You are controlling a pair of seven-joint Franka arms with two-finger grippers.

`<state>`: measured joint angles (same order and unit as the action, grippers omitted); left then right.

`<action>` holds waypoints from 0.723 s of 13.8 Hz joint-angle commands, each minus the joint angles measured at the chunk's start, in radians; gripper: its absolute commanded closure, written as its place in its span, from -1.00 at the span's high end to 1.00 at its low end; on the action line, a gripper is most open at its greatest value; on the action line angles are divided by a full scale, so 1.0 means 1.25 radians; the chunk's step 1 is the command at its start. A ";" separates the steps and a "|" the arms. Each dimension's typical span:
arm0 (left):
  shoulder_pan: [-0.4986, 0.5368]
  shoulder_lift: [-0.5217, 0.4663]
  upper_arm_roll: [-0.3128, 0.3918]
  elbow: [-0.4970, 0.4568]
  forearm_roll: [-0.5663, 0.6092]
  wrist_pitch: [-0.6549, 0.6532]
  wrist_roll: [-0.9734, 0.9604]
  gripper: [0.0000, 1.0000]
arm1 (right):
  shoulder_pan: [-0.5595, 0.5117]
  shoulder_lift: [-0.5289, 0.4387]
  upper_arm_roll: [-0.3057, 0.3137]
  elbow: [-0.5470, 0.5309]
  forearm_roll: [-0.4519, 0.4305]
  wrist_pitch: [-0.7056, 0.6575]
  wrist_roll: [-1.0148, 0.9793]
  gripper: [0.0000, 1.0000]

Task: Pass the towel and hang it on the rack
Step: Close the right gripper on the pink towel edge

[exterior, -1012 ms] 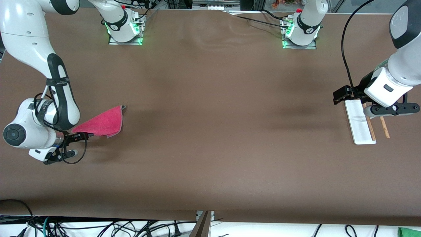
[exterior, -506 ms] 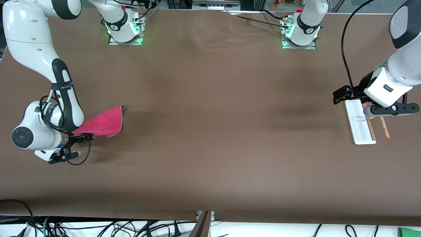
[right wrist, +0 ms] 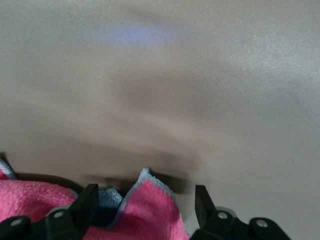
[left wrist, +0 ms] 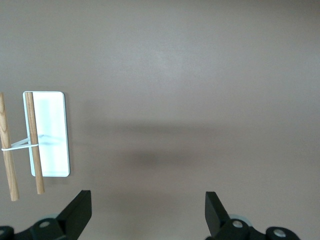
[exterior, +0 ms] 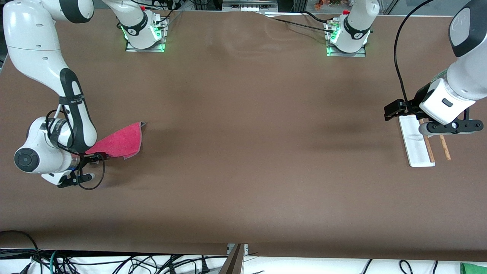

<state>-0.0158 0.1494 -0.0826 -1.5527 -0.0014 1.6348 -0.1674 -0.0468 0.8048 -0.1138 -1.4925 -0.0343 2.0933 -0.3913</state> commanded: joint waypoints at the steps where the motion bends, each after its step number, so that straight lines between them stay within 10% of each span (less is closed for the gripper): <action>1: -0.003 -0.005 0.001 -0.001 -0.001 -0.007 0.015 1.00 | -0.007 0.015 0.004 0.031 0.009 -0.013 0.004 0.25; 10: -0.003 -0.003 0.000 0.000 -0.001 -0.005 0.015 1.00 | -0.005 0.025 0.004 0.038 0.021 -0.018 0.014 -0.68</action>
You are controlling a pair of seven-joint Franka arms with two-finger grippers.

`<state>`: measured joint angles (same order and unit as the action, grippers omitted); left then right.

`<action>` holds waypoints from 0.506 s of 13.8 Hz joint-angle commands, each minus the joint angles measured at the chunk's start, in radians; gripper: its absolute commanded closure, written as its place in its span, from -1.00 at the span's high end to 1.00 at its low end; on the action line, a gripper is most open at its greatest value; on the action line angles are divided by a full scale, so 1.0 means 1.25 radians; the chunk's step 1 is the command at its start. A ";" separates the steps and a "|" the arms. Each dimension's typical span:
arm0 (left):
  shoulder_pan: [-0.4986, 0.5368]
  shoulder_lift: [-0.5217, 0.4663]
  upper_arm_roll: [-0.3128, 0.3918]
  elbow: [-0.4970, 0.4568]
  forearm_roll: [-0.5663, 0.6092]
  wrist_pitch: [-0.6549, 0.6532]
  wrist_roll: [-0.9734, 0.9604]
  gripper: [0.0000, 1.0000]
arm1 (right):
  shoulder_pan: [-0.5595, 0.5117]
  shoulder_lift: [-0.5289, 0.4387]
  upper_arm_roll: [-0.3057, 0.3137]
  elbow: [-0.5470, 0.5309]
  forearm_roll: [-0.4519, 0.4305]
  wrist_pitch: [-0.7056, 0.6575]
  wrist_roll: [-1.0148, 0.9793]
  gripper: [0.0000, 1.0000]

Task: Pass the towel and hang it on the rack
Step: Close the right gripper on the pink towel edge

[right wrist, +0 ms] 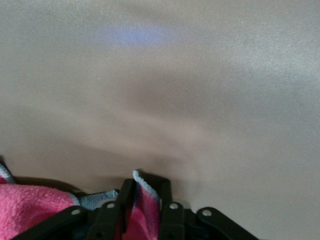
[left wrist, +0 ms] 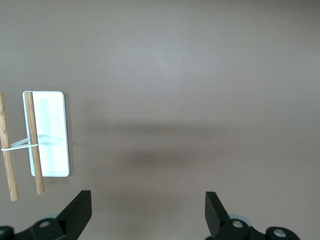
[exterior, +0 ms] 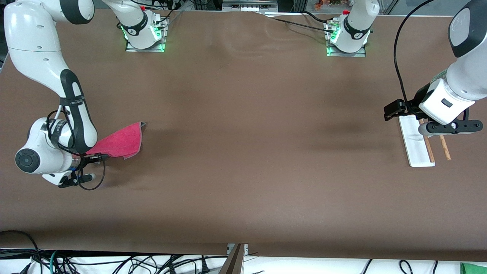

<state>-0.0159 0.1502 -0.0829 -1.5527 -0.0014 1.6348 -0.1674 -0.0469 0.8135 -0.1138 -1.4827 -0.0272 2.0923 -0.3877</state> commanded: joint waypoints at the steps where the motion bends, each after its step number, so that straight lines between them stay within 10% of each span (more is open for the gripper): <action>1: -0.003 -0.004 0.001 0.000 -0.001 -0.005 0.015 1.00 | -0.005 0.018 0.004 0.030 0.017 -0.018 0.016 -0.87; 7: -0.003 -0.004 0.000 0.000 0.005 -0.003 0.016 1.00 | -0.005 0.012 0.005 0.031 0.019 -0.040 0.023 -1.00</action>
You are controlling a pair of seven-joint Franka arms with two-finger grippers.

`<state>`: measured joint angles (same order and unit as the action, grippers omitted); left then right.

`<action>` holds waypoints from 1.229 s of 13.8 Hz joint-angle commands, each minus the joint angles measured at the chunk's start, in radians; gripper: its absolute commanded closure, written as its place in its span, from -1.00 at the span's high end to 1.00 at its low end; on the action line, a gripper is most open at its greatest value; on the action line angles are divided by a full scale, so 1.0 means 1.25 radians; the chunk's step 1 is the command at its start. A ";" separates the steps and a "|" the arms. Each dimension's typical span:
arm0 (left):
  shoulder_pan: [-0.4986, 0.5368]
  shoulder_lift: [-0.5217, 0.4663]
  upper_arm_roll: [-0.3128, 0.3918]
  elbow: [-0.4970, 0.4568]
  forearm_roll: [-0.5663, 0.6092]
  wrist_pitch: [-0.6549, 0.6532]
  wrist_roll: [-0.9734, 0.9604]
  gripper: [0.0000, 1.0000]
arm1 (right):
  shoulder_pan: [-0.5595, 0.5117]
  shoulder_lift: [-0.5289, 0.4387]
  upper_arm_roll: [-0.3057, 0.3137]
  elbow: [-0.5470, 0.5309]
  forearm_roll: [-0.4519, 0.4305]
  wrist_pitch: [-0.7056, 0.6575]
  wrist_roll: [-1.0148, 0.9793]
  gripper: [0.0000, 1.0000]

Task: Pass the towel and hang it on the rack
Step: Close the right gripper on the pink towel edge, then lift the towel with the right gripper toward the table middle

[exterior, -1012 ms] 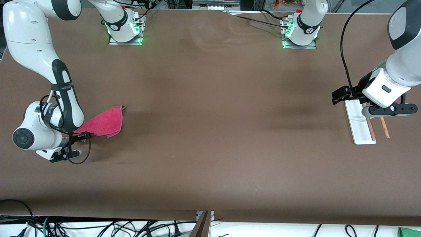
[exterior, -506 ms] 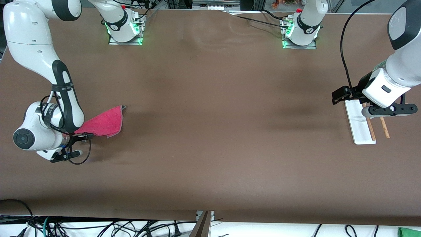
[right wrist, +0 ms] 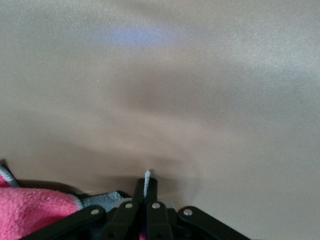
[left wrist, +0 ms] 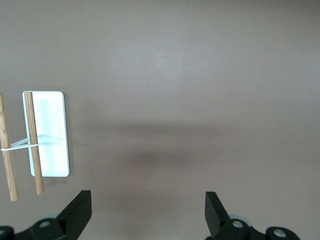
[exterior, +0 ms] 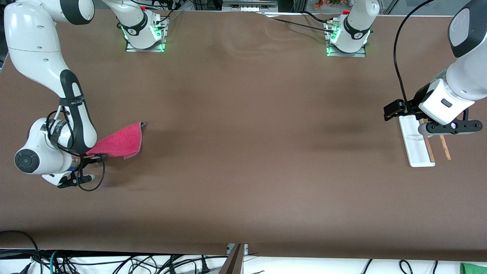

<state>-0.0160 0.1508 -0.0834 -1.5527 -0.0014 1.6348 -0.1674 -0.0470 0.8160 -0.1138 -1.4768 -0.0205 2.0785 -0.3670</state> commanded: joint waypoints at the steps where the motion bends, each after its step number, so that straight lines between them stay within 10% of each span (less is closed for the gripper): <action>1: -0.003 -0.005 0.000 -0.001 0.005 -0.005 0.016 1.00 | -0.004 0.006 0.006 0.027 0.018 -0.039 0.008 -1.00; 7: -0.003 -0.005 0.000 -0.001 0.005 -0.006 0.015 1.00 | 0.006 -0.022 0.014 0.179 0.016 -0.295 -0.008 -1.00; 17: -0.003 -0.007 -0.001 0.000 0.004 -0.006 0.016 1.00 | 0.147 -0.188 0.011 0.187 0.007 -0.459 -0.019 -1.00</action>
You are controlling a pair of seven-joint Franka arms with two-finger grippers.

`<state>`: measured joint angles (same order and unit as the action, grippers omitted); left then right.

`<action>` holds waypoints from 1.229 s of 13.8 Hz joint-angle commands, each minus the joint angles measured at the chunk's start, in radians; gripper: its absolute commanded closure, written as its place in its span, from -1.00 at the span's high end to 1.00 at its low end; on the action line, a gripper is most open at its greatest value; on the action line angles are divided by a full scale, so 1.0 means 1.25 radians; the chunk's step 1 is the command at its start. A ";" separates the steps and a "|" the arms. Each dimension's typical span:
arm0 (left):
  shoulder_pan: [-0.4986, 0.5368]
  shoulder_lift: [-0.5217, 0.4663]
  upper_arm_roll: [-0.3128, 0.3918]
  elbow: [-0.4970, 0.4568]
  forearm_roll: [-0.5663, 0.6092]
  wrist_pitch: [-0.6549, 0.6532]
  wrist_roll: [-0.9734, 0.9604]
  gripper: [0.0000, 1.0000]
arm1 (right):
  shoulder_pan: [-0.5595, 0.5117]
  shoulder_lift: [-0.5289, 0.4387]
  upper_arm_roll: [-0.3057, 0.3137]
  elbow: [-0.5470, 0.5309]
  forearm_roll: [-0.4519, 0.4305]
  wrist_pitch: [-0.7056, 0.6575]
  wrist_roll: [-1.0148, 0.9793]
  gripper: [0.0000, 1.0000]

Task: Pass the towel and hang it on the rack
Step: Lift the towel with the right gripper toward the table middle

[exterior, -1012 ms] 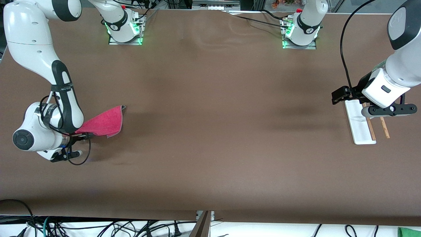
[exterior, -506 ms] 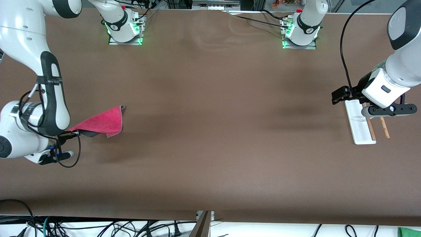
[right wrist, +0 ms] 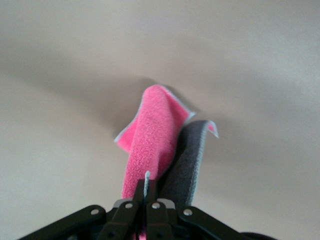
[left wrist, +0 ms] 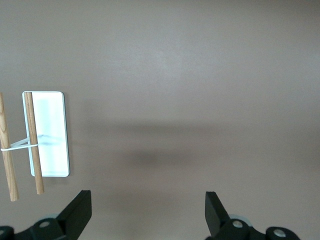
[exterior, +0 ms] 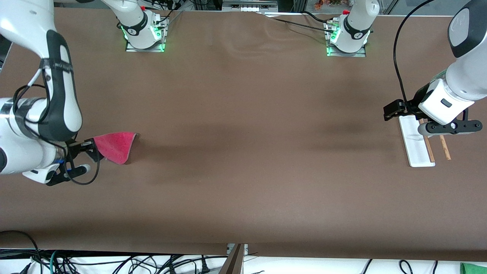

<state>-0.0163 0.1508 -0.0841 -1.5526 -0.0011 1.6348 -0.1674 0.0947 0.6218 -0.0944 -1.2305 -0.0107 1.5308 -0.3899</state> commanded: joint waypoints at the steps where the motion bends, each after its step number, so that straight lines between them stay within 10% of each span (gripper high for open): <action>1: -0.003 -0.007 0.000 0.001 0.003 -0.005 0.016 1.00 | 0.061 -0.046 -0.009 -0.010 -0.001 -0.026 -0.001 -1.00; 13: -0.018 0.044 -0.028 0.010 -0.010 -0.003 0.248 1.00 | 0.431 -0.110 -0.005 0.031 0.007 -0.001 0.118 -1.00; 17: -0.012 0.128 -0.028 0.047 -0.164 -0.003 0.324 1.00 | 0.501 -0.111 0.001 0.060 0.037 0.061 0.147 -1.00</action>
<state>-0.0392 0.2460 -0.1221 -1.5441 -0.1115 1.6408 0.1561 0.7032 0.4912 -0.0915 -1.1909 0.0071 1.5976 -0.2194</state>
